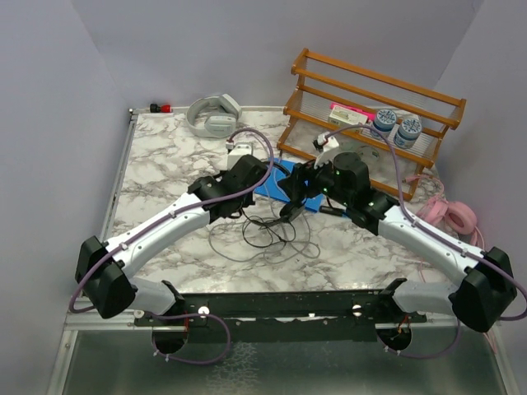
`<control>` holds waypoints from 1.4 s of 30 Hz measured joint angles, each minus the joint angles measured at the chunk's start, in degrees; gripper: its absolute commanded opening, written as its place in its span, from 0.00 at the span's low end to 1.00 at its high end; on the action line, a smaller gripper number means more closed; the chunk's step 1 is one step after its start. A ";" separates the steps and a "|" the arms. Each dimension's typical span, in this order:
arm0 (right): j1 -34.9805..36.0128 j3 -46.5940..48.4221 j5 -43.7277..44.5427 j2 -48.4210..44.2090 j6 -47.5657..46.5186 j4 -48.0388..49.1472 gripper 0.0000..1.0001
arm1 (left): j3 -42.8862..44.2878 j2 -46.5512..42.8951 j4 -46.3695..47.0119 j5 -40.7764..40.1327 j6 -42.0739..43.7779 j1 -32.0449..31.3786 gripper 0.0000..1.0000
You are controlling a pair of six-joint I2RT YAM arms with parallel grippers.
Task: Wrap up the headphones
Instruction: Pick up the headphones from the center of the board, then untie the headphones cable from the headphones.
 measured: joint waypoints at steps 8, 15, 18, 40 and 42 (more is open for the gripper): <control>0.00 -6.38 -1.11 -10.23 -0.81 3.67 1.00 | 1.44 -1.53 -1.16 -0.11 0.07 9.57 0.00; 0.00 -11.37 -9.33 -13.40 -1.95 5.14 0.84 | 2.12 -4.26 -1.36 2.01 -1.22 17.68 0.00; 0.07 -11.41 -17.27 -11.37 -2.78 6.67 0.79 | 4.26 -4.26 -1.79 4.59 -1.36 20.74 0.00; 15.34 -9.11 -25.66 7.37 -0.83 30.53 0.76 | 7.74 -4.83 -1.99 10.69 -3.26 21.62 0.00; 16.35 -8.83 -24.41 8.31 -0.57 32.65 0.75 | 7.74 -4.98 -1.99 10.86 -3.58 21.62 0.00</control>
